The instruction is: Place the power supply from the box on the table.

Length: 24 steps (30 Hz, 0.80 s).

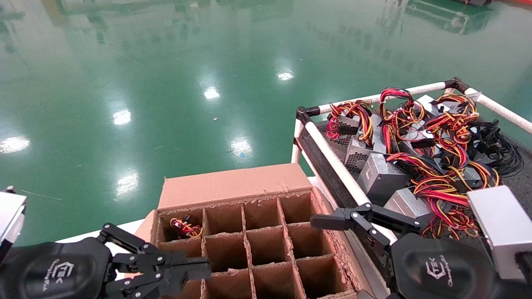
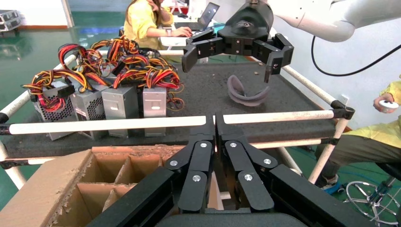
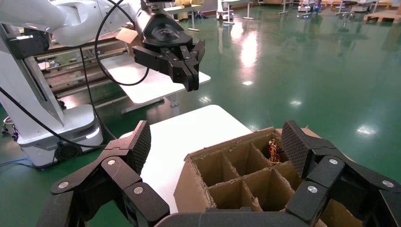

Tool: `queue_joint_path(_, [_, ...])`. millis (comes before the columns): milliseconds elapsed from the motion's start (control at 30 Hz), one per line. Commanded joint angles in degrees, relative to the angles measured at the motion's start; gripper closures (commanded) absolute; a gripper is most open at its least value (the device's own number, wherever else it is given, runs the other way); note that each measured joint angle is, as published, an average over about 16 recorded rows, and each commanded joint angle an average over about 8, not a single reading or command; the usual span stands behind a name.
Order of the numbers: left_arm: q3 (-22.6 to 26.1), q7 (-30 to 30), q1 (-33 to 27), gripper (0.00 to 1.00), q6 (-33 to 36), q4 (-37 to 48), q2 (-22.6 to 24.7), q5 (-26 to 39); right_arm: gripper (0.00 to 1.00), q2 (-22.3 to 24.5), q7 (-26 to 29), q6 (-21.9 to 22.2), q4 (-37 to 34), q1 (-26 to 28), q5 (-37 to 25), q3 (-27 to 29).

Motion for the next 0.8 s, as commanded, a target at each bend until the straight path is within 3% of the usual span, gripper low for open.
queue_joint_path(33, [0.0,0.0,0.0,0.00,0.0,0.0,0.0,0.0,0.00,0.1,0.0,0.1,-0.1,0.0,-0.1,0.0])
queue_joint_path(367, [0.0,0.0,0.0,0.00,0.0,0.0,0.0,0.0,0.00,-2.6,0.2,0.4,-1.7,0.5,-7.8,-4.6])
queue_joint_path(800, [0.0,0.0,0.0,0.00,0.0,0.0,0.0,0.0,0.00,-17.4,-1.2,5.1,-12.1,6.7,-19.7,-12.3])
